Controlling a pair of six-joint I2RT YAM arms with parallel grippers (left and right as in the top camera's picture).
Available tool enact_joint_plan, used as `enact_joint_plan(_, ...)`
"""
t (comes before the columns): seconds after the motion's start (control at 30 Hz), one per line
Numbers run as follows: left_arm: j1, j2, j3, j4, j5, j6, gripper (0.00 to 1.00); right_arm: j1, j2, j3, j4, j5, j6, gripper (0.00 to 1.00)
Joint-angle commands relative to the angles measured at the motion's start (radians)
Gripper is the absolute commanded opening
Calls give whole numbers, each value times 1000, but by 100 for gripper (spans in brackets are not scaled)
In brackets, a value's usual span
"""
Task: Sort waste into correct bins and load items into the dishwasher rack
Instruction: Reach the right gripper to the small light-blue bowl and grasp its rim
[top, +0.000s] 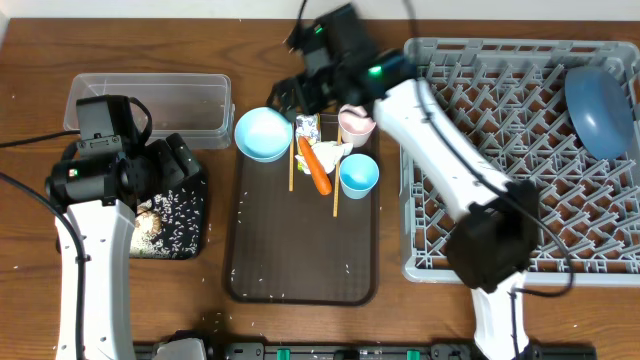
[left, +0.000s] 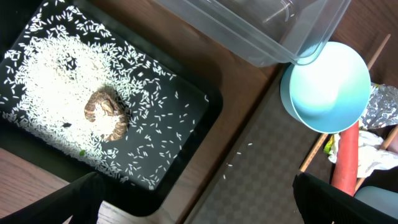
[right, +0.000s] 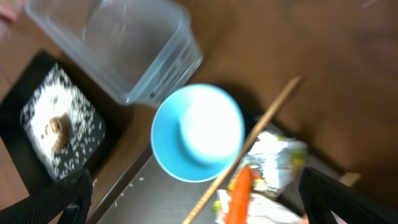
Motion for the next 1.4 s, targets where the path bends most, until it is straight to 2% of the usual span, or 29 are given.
enact_joint_plan(0.0,4,-9,13,-2,-13,8,98,56,10,-5,28,-39,-13,99)
enact_joint_plan(0.13,4,-9,13,-2,-13,8,98,100,35,-39,69,113,-13,72)
enact_joint_plan(0.2,4,-9,13,-2,-13,8,98,125,61,-46,71,247,14,66)
enact_joint_plan(0.4,4,-9,13,-2,-13,8,98,163,144,-46,73,463,137,63)
enact_joint_plan(0.67,4,-9,13,-2,-13,8,98,148,206,-46,77,474,203,59)
enact_joint_plan(0.8,4,-9,13,-2,-13,8,98,145,207,-46,75,474,204,50)
enact_joint_plan(0.93,4,-9,13,-2,-13,8,98,147,215,-48,75,472,205,36)
enact_joint_plan(1.13,4,-9,13,-2,-13,8,98,149,257,-48,74,450,231,29)
enact_joint_plan(1.37,4,-9,13,-2,-13,8,98,151,261,-48,83,447,230,10)
